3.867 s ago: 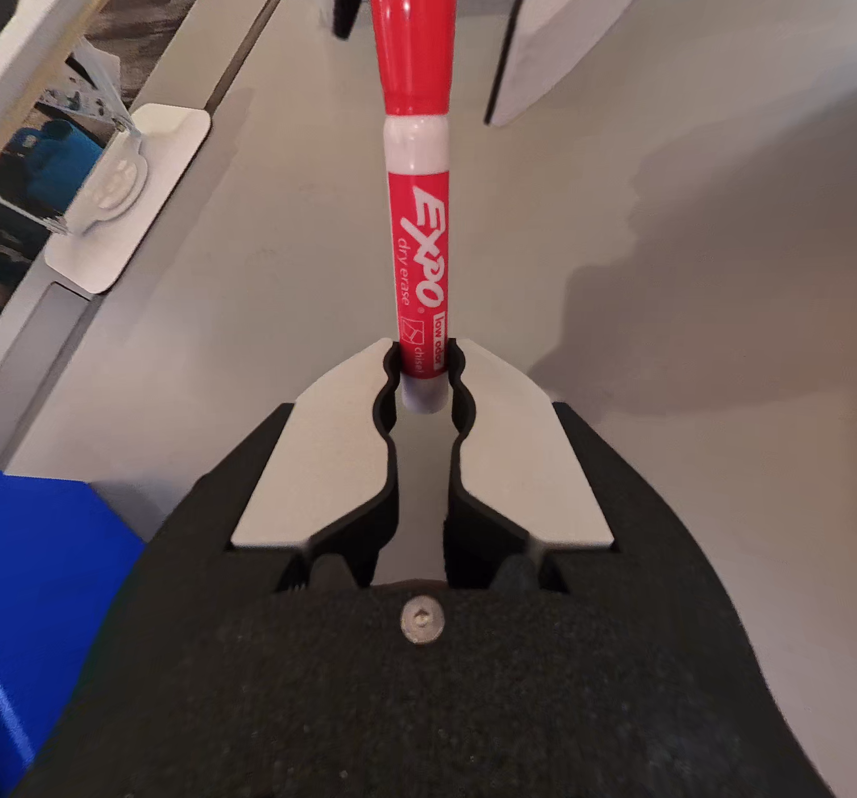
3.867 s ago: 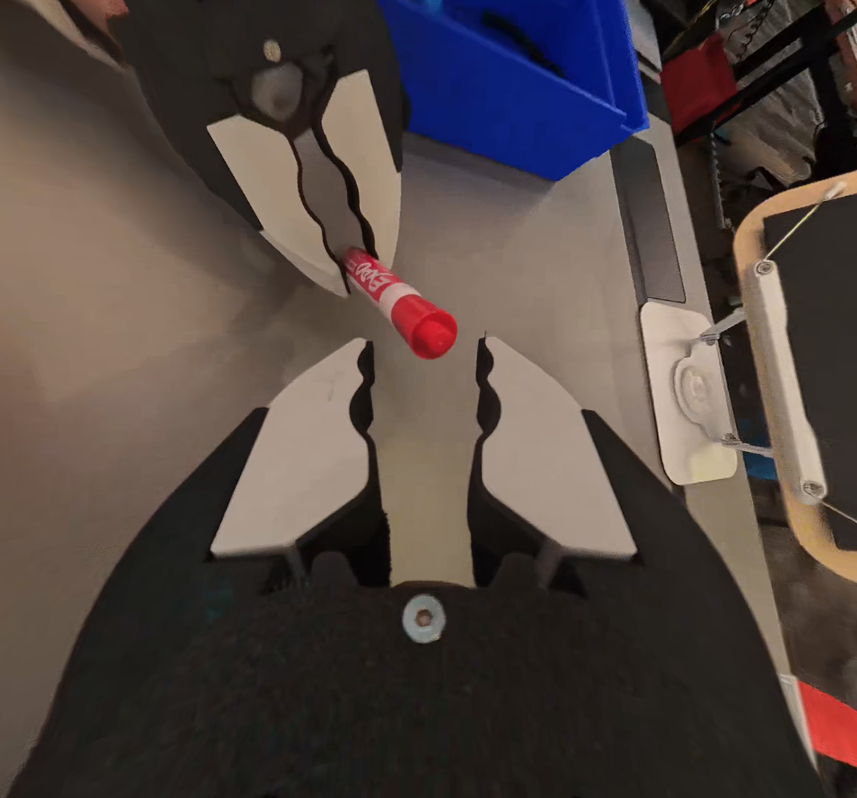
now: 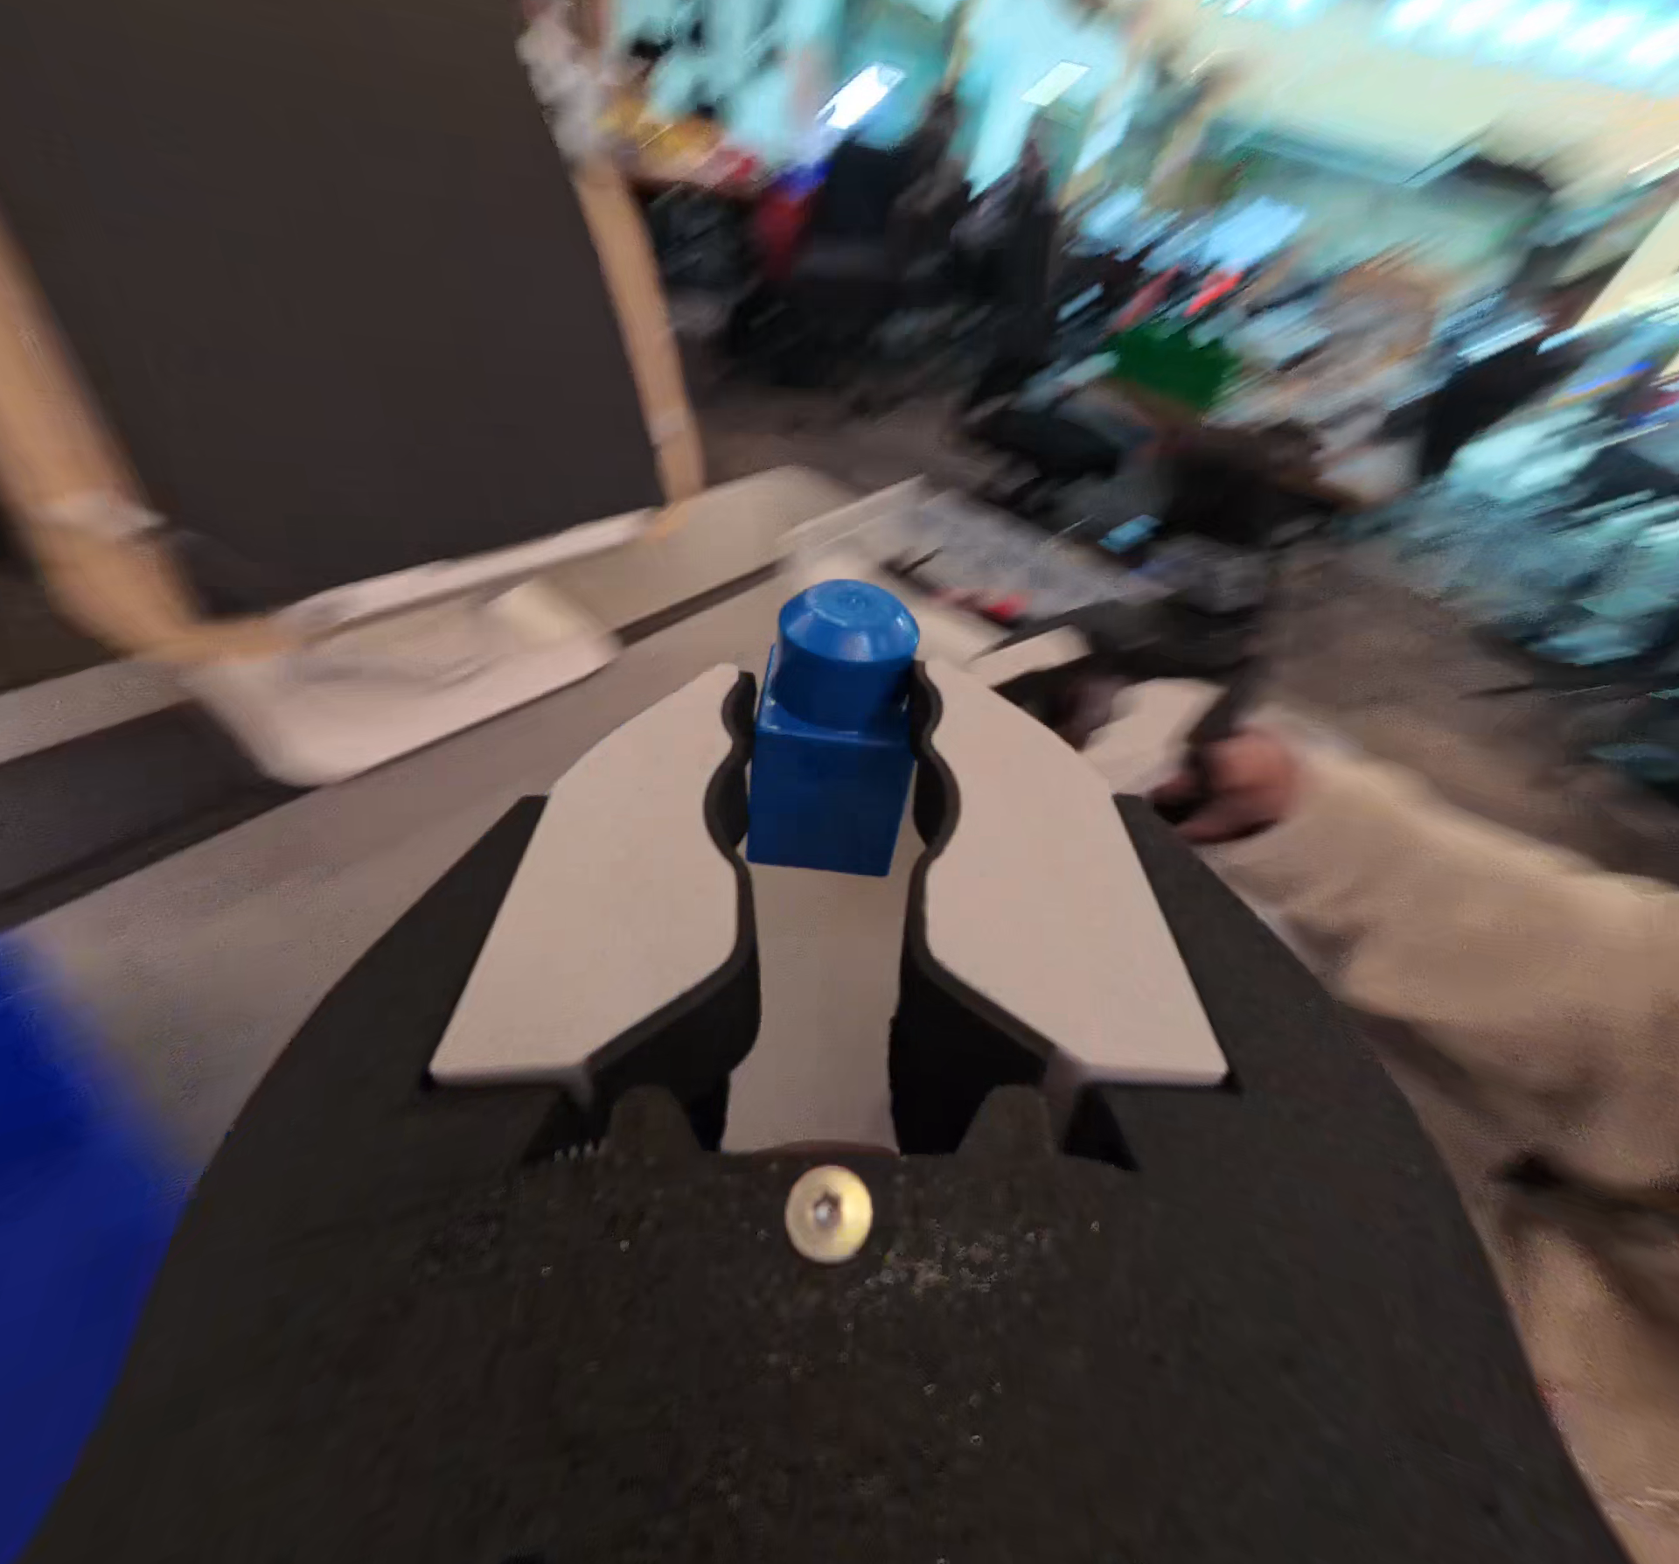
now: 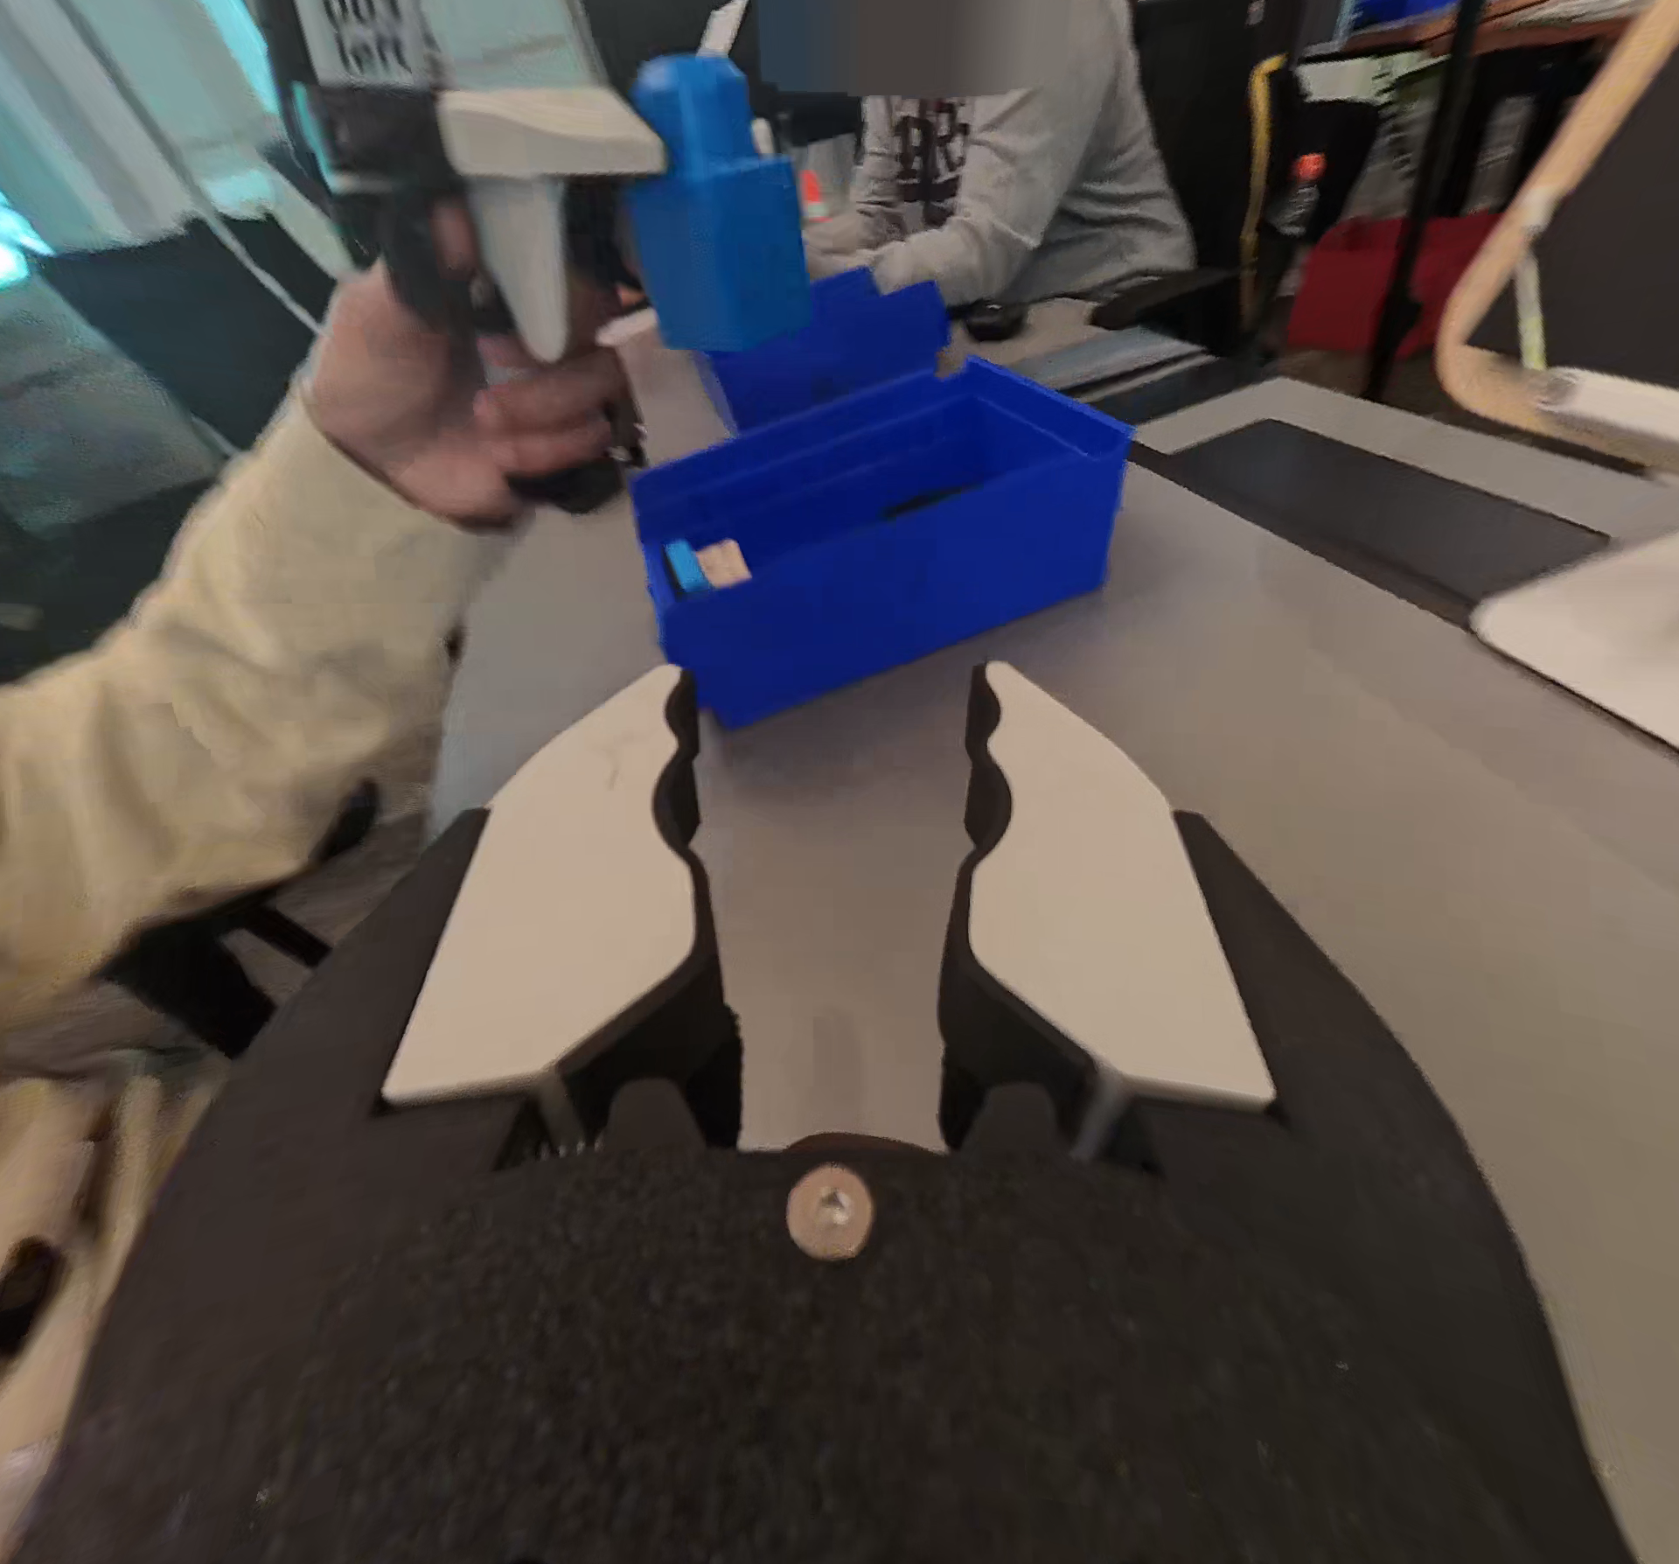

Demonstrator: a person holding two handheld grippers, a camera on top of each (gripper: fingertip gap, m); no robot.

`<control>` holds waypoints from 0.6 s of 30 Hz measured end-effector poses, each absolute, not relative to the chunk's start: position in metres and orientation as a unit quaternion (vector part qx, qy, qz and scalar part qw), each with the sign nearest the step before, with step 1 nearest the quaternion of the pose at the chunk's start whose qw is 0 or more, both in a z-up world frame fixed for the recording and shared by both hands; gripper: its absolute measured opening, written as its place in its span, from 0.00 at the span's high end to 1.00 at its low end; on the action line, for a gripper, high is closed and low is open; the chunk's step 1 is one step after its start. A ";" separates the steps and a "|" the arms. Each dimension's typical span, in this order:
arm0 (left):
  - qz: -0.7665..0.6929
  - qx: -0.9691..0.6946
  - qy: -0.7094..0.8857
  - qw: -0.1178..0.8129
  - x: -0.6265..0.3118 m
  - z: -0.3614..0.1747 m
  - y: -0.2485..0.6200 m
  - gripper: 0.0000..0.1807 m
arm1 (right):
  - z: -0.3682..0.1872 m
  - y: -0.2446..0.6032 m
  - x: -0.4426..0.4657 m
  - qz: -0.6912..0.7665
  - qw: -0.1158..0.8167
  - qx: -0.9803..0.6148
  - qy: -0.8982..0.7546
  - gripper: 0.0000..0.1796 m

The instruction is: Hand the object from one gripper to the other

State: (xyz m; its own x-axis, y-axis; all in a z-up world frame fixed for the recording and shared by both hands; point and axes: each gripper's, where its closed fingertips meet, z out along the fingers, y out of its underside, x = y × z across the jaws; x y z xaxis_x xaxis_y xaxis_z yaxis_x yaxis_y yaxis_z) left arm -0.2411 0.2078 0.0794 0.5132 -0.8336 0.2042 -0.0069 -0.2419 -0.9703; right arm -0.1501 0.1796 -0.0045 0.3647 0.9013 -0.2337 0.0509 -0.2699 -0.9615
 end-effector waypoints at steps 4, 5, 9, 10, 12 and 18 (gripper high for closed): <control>-0.533 -0.598 0.341 0.492 -0.201 0.105 0.166 0.83 | 0.039 0.160 -0.180 0.567 0.433 -0.603 -0.357 0.70; -0.547 -0.587 0.345 0.486 -0.198 0.106 0.160 0.83 | 0.046 0.159 -0.180 0.576 0.447 -0.586 -0.354 0.71; -0.554 -0.589 0.362 0.463 -0.189 0.093 0.154 0.83 | 0.051 0.144 -0.183 0.604 0.418 -0.568 -0.373 0.71; -0.566 -0.582 0.365 0.456 -0.187 0.093 0.151 0.83 | 0.050 0.145 -0.184 0.598 0.423 -0.570 -0.372 0.71; -0.584 -0.575 0.361 0.445 -0.183 0.091 0.150 0.83 | 0.051 0.143 -0.186 0.596 0.432 -0.561 -0.378 0.69; -0.594 -0.582 0.366 0.418 -0.169 0.077 0.145 0.82 | 0.053 0.139 -0.183 0.606 0.426 -0.554 -0.380 0.80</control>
